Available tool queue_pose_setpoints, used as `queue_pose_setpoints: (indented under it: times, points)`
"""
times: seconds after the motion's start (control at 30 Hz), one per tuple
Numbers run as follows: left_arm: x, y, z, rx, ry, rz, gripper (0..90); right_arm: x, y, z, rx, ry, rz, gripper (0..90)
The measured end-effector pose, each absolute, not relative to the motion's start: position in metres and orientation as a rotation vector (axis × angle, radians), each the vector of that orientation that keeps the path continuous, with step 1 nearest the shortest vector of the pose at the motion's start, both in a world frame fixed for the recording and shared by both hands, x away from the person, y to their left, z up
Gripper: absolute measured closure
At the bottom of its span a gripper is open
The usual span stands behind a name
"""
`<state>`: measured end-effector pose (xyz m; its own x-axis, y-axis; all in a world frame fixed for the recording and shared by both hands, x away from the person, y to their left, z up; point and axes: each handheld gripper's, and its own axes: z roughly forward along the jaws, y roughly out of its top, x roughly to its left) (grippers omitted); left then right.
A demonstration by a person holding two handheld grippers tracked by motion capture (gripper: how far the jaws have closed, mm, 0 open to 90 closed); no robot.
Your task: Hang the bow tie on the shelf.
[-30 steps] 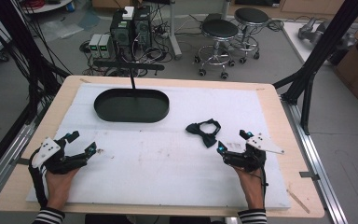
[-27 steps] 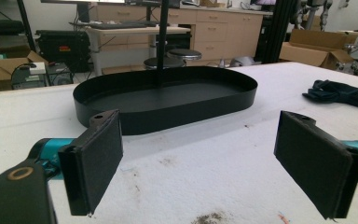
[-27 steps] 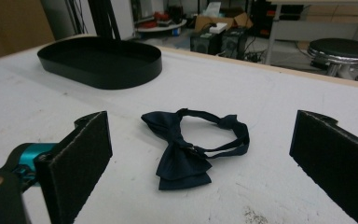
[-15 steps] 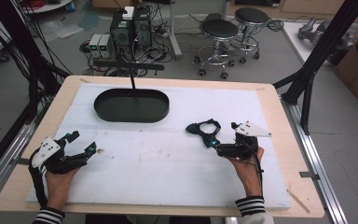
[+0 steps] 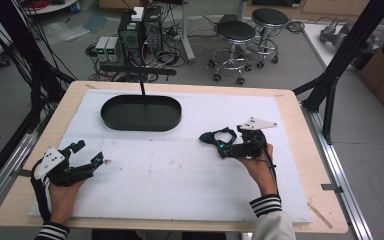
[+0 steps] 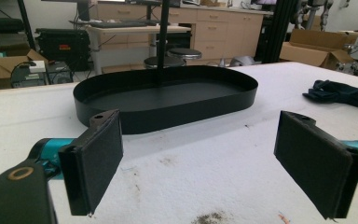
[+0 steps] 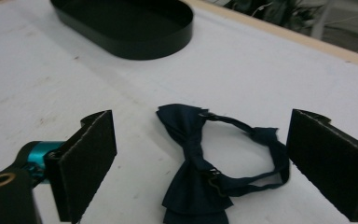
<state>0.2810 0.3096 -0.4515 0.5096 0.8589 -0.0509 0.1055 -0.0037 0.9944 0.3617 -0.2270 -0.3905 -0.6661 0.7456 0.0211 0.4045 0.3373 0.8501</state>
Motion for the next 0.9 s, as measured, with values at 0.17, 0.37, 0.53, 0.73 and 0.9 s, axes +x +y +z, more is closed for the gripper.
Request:
queue_pose_setpoints:
  times: [0.17, 0.37, 0.53, 0.73, 0.9]
  points:
    - [0.281, 0.31, -0.451, 1.475, 0.884, 0.735, 15.9, 0.373, -0.219, -0.387, 0.992, 2.299, 1.219, 9.7]
    - [0.281, 0.31, -0.451, 1.473, 0.885, 0.734, 15.9, 0.381, -0.211, -0.395, 0.99, 2.381, 1.114, 18.5]
    - [0.281, 0.31, -0.451, 1.473, 0.885, 0.735, 15.9, 0.385, -0.208, -0.4, 0.997, 2.411, 1.067, 25.0]
    - [0.281, 0.31, -0.451, 1.474, 0.885, 0.736, 15.9, 0.39, -0.207, -0.404, 1.041, 2.412, 1.051, 32.2]
    - [0.281, 0.31, -0.451, 1.474, 0.884, 0.735, 15.9, 0.395, -0.201, -0.409, 1.039, 2.46, 0.975, 38.4]
